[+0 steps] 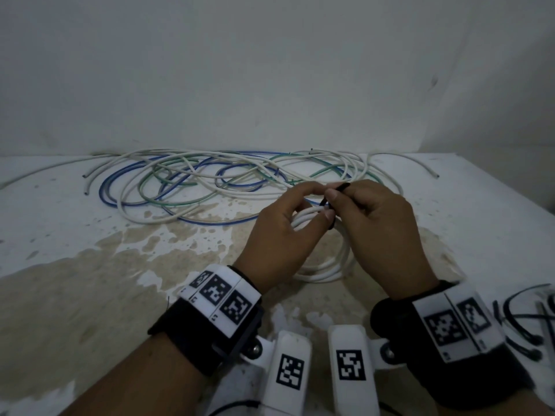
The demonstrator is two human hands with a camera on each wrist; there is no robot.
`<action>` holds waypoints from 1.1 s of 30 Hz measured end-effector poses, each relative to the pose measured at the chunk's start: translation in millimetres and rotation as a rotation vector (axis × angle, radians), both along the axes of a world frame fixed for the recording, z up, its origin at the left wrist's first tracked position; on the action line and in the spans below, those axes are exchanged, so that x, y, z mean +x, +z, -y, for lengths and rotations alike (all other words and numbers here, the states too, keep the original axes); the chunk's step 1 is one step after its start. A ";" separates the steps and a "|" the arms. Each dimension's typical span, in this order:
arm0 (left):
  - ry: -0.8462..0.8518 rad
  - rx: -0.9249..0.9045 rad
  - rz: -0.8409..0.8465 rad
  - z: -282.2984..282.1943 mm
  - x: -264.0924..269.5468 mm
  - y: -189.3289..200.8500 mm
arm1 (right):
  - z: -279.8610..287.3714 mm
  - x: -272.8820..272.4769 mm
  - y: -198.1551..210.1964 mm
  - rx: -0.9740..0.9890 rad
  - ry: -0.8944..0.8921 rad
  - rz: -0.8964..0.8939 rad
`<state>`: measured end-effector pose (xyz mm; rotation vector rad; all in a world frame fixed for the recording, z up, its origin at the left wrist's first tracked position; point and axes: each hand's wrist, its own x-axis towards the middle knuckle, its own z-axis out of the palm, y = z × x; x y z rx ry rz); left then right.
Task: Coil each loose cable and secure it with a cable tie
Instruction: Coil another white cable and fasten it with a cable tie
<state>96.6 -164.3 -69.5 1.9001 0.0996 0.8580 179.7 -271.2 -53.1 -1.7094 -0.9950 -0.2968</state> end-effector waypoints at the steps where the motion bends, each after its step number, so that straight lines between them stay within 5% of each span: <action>1: 0.006 -0.010 0.005 -0.5 -0.1 -0.1 | -0.2 0.0 -0.4 -0.018 0.002 0.042; 17: 0.067 -0.061 0.011 -1.7 3.1 -1.7 | 10.7 -4.3 18.2 0.236 -0.094 0.301; 22: -0.022 -0.140 -0.091 -1.7 2.9 -1.9 | 6.7 3.6 12.1 0.056 0.097 -0.090; 26: -0.088 -0.287 -0.133 -1.0 2.2 1.2 | 6.1 6.7 4.2 -0.079 0.085 -0.008; 33: -0.031 -0.271 -0.179 -4.9 2.2 -0.8 | 10.1 21.1 -1.7 -0.129 -0.065 0.134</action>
